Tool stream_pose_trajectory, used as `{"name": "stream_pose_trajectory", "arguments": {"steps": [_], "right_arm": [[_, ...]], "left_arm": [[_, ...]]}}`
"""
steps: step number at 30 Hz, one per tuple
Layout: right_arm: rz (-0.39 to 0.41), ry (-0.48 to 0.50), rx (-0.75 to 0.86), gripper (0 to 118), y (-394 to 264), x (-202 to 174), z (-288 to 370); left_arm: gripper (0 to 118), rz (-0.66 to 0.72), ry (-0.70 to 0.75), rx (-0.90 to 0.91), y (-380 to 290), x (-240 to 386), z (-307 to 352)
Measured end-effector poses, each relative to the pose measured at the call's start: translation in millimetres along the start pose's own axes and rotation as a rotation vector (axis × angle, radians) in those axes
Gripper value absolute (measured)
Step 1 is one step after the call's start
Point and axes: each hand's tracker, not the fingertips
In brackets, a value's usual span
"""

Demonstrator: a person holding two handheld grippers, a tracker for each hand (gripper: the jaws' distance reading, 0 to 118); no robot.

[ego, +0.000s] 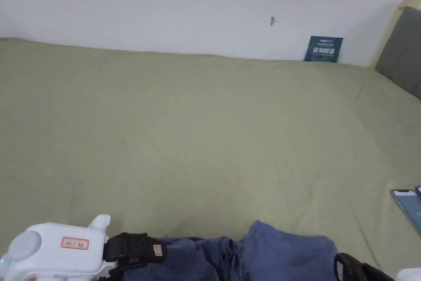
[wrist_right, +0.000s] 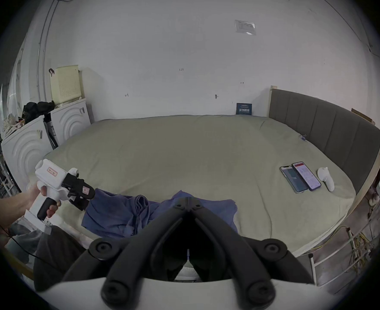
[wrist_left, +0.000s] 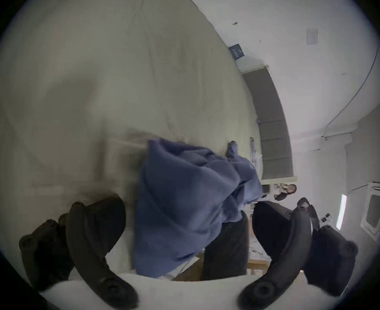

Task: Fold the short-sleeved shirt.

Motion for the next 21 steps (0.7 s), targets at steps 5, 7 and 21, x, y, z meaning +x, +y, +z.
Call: {"name": "stream_pose_trajectory", "arguments": {"steps": [5, 7, 21], "right_arm": [[-0.033, 0.013, -0.017, 0, -5, 3, -2], [-0.021, 0.007, -0.015, 0, -5, 2, 1], [-0.001, 0.069, 0.043, 0, 13, 0, -5]], "left_arm": [[20, -0.04, 0.178, -0.024, 2, 5, -21], [20, -0.016, 0.122, -0.002, 2, 8, -11], [18, 0.001, 0.483, 0.341, -22, 24, 189]]}}
